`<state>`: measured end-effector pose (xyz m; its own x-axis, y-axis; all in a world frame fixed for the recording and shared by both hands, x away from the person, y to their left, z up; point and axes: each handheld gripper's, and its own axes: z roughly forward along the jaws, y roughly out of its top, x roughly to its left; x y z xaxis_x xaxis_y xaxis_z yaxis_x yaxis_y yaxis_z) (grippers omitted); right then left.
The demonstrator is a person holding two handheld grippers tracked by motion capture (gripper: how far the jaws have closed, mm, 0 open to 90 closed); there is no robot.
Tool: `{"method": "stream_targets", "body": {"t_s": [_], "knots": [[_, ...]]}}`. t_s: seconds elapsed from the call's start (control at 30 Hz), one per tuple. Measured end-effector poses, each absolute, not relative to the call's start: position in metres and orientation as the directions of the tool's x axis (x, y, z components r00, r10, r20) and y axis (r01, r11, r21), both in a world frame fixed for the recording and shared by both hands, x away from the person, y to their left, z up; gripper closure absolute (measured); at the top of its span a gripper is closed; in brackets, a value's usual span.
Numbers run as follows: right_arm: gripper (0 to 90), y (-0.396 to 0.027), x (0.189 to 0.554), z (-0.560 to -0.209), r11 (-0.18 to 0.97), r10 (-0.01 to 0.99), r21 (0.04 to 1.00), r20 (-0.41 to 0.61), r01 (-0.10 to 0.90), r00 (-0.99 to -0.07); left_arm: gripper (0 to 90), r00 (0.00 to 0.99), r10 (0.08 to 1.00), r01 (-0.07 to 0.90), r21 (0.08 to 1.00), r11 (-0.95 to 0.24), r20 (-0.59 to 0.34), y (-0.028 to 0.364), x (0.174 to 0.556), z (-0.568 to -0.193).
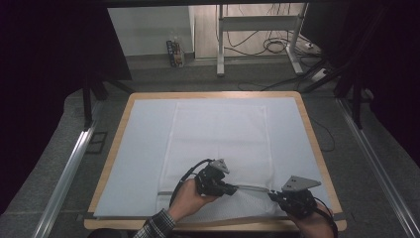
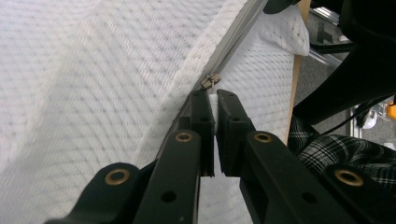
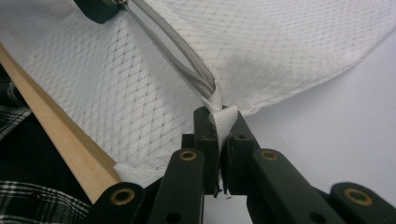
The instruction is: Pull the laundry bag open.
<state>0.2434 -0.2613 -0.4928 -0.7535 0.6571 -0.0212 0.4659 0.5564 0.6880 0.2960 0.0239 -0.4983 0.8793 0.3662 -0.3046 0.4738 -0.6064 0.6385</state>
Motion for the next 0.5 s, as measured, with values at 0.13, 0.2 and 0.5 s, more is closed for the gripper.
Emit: {"method": "stream_targets", "body": {"t_s": [0.13, 0.2, 0.5], "knots": [[85.3, -0.261, 0.243, -0.493, 0.557, 0.656, 0.688, -0.021, 0.465, -0.755, 87.0, 0.875, 0.374, 0.480, 0.636, -0.604, -0.306, 0.029, 0.296, -0.500], [85.4, -0.261, 0.243, -0.493, 0.558, 0.656, 0.688, -0.022, 0.465, -0.754, 87.0, 0.872, 0.381, 0.487, 0.635, -0.599, -0.308, 0.032, 0.295, -0.500], [85.3, -0.261, 0.243, -0.494, 0.562, 0.652, 0.686, -0.024, 0.462, -0.758, 87.0, 0.870, 0.385, 0.490, 0.638, -0.594, -0.309, 0.041, 0.293, -0.502]]}}
